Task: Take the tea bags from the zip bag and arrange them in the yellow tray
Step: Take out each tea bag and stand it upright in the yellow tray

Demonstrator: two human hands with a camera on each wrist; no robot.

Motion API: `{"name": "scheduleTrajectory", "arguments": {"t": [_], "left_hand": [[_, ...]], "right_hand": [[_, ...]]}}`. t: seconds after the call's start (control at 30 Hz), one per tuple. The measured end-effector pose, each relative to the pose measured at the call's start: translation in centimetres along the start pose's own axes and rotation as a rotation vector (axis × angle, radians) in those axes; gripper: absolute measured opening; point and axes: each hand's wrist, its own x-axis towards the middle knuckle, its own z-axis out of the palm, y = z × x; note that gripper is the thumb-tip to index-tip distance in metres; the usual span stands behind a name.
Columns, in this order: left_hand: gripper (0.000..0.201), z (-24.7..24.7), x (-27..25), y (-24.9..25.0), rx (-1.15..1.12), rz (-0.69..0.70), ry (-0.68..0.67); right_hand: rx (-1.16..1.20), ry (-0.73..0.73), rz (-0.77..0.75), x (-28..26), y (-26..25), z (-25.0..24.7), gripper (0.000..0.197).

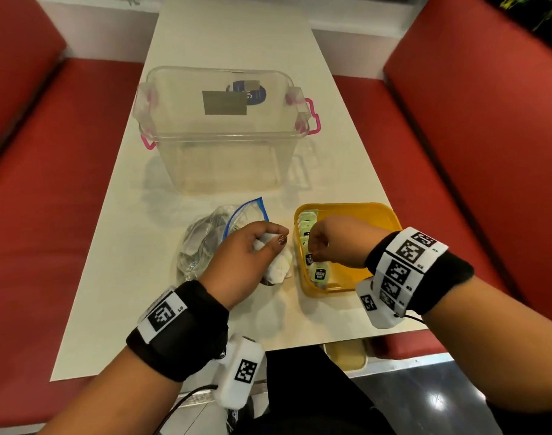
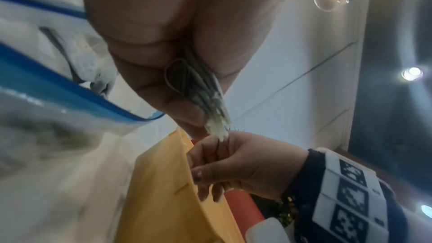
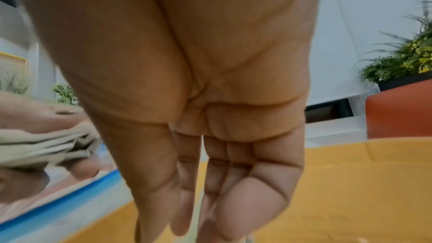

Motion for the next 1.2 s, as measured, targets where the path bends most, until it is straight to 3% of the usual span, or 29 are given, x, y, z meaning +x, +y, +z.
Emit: {"name": "scheduleTrajectory", "arguments": {"t": [0.17, 0.23, 0.37, 0.57, 0.8, 0.93, 1.03, 1.13, 1.2], "left_hand": [[0.015, 0.0, -0.1, 0.9, -0.225, -0.110, 0.009], [0.015, -0.1, 0.1, 1.2, -0.265, -0.150, 0.007], [0.015, 0.0, 0.3, 1.7, -0.321, -0.195, -0.010], [0.015, 0.3, 0.1, 1.8, -0.421, -0.231, -0.027], [0.042, -0.3, 0.0, 2.1, -0.629, -0.319, -0.043], [0.041, -0.3, 0.1, 1.9, -0.624, -0.319, -0.061], [0.017, 0.0, 0.1, 1.4, -0.460, -0.257, -0.012], [0.028, 0.3, 0.1, 0.7, -0.290, -0.103, 0.035], [0.024, 0.5, 0.1, 0.6, -0.212, 0.013, 0.042]], "right_hand": [[0.203, 0.251, -0.183, -3.0, -1.1, -2.4, 0.014], [0.299, 0.263, -0.297, -4.5, -2.3, -3.0, 0.018], [0.232, 0.272, -0.442, -5.6, -3.7, -2.6, 0.025], [0.232, 0.351, -0.451, -5.5, -3.8, -1.3, 0.013], [0.355, 0.405, -0.433, -6.0, -4.0, -1.7, 0.010], [0.470, 0.466, -0.379, -6.3, -3.8, -2.5, 0.010], [0.527, 0.470, -0.311, -6.2, -3.2, -3.1, 0.009], [0.589, 0.475, -0.252, -6.1, -2.3, -3.5, 0.010], [0.679, 0.492, -0.210, -6.0, -1.7, -3.6, 0.010]]}}
